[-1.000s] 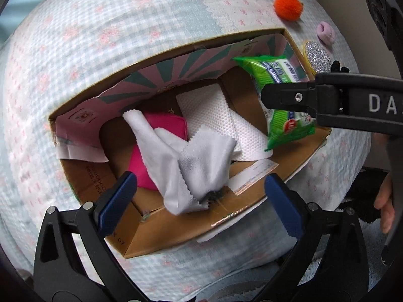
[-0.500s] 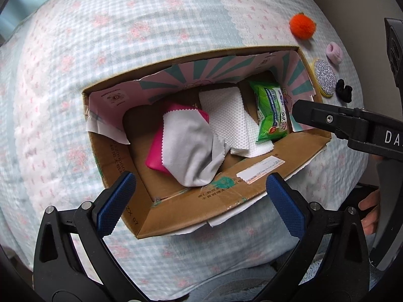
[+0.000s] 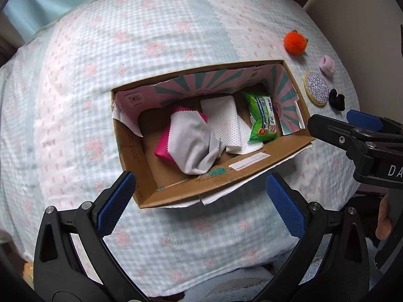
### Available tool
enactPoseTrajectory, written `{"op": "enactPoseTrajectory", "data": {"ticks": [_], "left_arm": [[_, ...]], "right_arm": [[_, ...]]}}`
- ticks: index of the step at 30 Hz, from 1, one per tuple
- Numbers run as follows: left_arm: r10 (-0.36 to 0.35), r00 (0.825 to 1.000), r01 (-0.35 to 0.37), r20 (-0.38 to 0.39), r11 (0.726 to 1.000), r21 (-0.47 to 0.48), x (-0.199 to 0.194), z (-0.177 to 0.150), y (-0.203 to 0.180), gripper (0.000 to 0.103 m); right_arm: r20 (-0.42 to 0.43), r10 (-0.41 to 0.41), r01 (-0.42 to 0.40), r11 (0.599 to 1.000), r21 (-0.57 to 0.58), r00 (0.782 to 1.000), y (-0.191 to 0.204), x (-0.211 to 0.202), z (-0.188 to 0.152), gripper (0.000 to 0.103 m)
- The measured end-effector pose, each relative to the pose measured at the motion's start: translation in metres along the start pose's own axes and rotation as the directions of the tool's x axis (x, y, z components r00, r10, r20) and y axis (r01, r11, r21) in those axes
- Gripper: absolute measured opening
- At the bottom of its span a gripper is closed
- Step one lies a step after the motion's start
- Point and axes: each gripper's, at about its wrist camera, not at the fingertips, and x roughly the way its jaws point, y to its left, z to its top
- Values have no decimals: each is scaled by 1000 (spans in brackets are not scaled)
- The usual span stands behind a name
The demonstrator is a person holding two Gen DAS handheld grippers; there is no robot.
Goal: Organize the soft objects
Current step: 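Open both tools to drop the cloth and wipes pack into the box, then move both tools toward the glitter sponge and black scrunchie, left tool grasping sponge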
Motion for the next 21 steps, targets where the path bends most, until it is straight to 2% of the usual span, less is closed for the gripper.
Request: {"op": "enactPoseTrajectory", "data": {"ticks": [5,12,16,21], "left_arm": [[18,998,-18,62,1000,-1,-32,-15,-13,103],[17,984,-14,180,1000,-18,-87,-37,-38,103],[12,975,-6,224,1000,-28,-110,-46,-64,103],[9,967,-4,255,1000,-18,-122,-49,-106,103]], "right_arm": [[75,-59,64,996,-66,995,-5,-42,-14,103],[207,-84,103,991,-86,975,-32,-104,-40,103],[263,-65,92,991,-94,963,-57,-130,-54,103],[291,-58,81,994,-68,955,-101,-148,-64,103]]}}
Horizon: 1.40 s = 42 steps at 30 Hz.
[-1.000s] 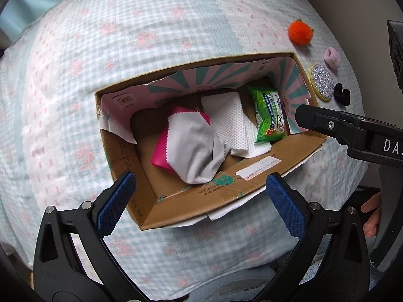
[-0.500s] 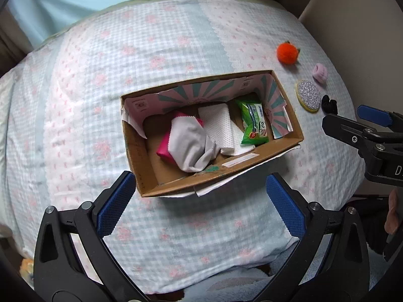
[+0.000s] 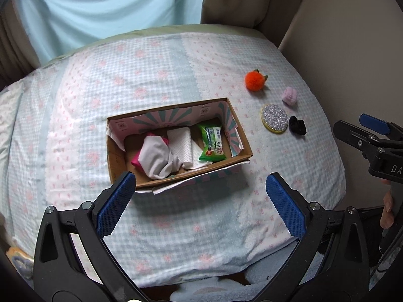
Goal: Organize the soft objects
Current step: 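Move both tools toward the glitter sponge and black scrunchie, left tool grasping sponge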
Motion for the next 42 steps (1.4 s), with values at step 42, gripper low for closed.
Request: {"op": "enactPoseTrajectory", "data": {"ticks": [42], "left_arm": [[-26,946,181,-324,871,457,284,100,-290,103]], "right_arm": [[-201,95,-89,995,35,975,-268,181,8,103]]}}
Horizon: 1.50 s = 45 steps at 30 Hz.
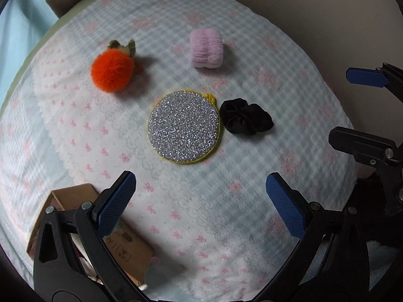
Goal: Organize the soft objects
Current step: 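Move both tools toward the glitter sponge and black scrunchie, left tool grasping sponge, then lift the glitter sponge with the left tool while the right lifts the black scrunchie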
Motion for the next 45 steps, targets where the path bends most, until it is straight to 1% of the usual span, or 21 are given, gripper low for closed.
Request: {"op": "enactPoseTrajectory", "data": {"ticks": [4,7,10,13,15,17,19,21,23,24,25,28,30,32,33,36,38,39,41,44,45], "left_arm": [[13,999,-11,-31,997,76,35,15,3,103],[39,997,-31,-59,989,143,63,25,6,103],[49,997,-34,-66,977,212,87,33,5,103],[48,995,-22,-91,962,271,110,39,3,103],[68,993,-36,-92,950,310,122,41,1,103],[90,993,-58,-82,941,332,129,43,2,103],[85,993,-52,-86,942,331,135,46,5,103],[81,993,-47,-87,942,331,139,49,7,103],[79,993,-46,-82,940,337,140,50,8,103],[76,994,-44,-82,940,338,141,50,9,103],[71,994,-40,-81,942,334,141,51,11,103],[53,995,-25,-83,953,301,144,59,14,103],[41,996,-16,-80,959,283,144,64,19,103],[32,996,-10,-78,962,273,142,70,25,99],[30,996,-8,-78,963,268,142,72,27,97],[27,997,-6,-76,967,255,139,78,37,86],[34,997,-15,-73,968,251,136,80,44,74],[38,997,-19,-73,969,248,134,81,47,70],[37,996,-19,-75,972,236,129,84,54,54],[32,996,-16,-79,979,202,121,96,68,41],[31,996,-15,-82,982,190,120,98,72,39]], "right_arm": [[-29,10,-9,1000,23,1000,-6,33,4,103],[-47,27,-24,998,57,999,-10,56,4,103],[-71,39,-35,998,56,997,-10,80,3,103],[-88,49,-46,998,40,995,-8,99,3,103],[-92,68,-65,997,36,993,-8,109,4,98],[-103,73,-70,997,29,992,-7,120,5,97],[-114,83,-81,996,24,990,-6,129,7,92],[-126,94,-91,996,23,988,-5,137,8,80],[-142,103,-100,995,28,984,-3,145,7,72],[-147,101,-98,995,30,984,-2,148,5,68],[-145,96,-92,995,30,985,-1,149,4,67],[-140,85,-81,996,37,987,1,149,2,58],[-147,64,-59,998,37,987,1,150,0,48],[-148,62,-57,998,41,987,1,151,-1,43],[-148,63,-58,997,42,987,0,151,0,39],[-157,64,-57,997,50,985,-5,151,1,34],[-161,61,-52,997,57,985,-6,151,0,32],[-163,59,-50,997,60,985,-7,150,2,31],[-164,56,-45,997,68,985,-11,150,8,29],[-164,50,-36,995,88,985,-11,150,18,25],[-161,50,-35,995,95,986,-12,150,19,23]]}}
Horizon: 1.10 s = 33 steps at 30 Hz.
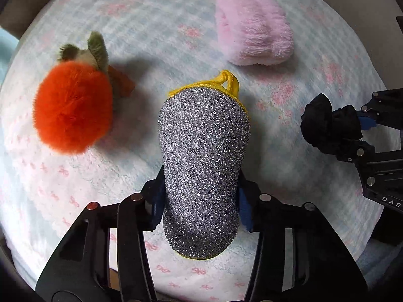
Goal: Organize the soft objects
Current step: 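Lift the glitter sponge with the left tool while the right lifts the black scrunchie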
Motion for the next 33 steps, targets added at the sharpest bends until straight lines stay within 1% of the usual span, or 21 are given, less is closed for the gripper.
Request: {"op": "enactPoseTrajectory", "data": {"ticks": [2,6,8,11,15,20,21,24,29,30,33], "left_arm": [[-2,1000,2,-2,1000,-15,-3,1,8,36],[1,1000,-1,3,999,-33,-15,-4,23,34],[-3,1000,3,12,999,-43,-22,-12,12,34],[-1,1000,2,25,999,-48,-33,-9,7,34],[6,999,-5,39,999,-50,-53,-10,-4,34],[16,996,-9,83,996,-85,-97,-16,-17,34],[19,995,-10,96,995,-95,-108,-15,-20,34],[33,990,-16,136,992,-129,-138,-22,-30,34],[83,975,-42,205,980,-196,-191,-51,-49,34],[91,972,-43,218,975,-218,-203,-57,-49,34],[114,960,-37,256,956,-290,-239,-85,-53,34]], "right_arm": [[1,0,0,1000,11,1000,4,-5,5,21],[12,1,-1,1000,21,1000,2,-12,14,18],[19,1,-2,1000,23,1000,2,-18,15,18],[24,-3,2,1000,28,1000,0,-29,15,18],[52,-5,4,1000,29,999,-5,-50,14,18],[85,-7,5,1000,18,996,-6,-92,5,15],[97,-7,5,1000,19,995,-3,-100,8,15],[139,-11,9,1000,9,990,4,-125,-6,15],[211,-7,16,999,-38,977,28,-170,-26,15],[223,-5,17,999,-51,975,34,-179,-31,15],[251,3,21,996,-91,968,54,-202,-31,15]]}}
